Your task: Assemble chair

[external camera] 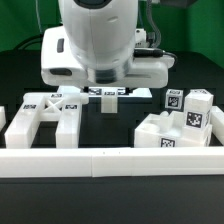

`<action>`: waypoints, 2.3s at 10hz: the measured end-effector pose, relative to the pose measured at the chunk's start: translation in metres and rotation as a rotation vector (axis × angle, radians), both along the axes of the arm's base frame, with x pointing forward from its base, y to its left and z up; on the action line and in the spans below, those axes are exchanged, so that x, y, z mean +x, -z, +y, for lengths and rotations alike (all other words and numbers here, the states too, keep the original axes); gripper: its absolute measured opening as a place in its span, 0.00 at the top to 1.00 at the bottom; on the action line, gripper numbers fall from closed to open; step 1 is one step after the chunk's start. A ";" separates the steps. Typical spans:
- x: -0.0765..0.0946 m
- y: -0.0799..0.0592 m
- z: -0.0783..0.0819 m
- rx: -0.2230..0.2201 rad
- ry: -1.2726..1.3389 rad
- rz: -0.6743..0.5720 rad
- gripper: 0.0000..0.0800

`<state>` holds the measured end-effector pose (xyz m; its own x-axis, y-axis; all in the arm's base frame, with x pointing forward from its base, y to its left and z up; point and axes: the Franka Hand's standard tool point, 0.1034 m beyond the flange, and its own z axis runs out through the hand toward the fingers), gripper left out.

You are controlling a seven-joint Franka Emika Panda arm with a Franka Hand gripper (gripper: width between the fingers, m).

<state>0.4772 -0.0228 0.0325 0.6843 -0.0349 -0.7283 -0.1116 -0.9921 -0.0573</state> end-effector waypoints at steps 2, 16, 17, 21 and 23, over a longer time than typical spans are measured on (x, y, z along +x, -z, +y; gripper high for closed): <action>-0.003 0.000 -0.002 -0.003 0.006 0.020 0.19; -0.022 0.025 0.000 -0.039 0.027 0.199 0.46; -0.021 0.025 -0.001 -0.039 0.028 0.197 0.64; 0.004 -0.002 0.000 -0.026 0.030 0.179 0.64; 0.033 -0.039 -0.003 -0.031 0.064 0.174 0.64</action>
Offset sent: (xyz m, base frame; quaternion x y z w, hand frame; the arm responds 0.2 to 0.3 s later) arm 0.0000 0.0000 0.0000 0.0000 0.0000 0.0000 1.0000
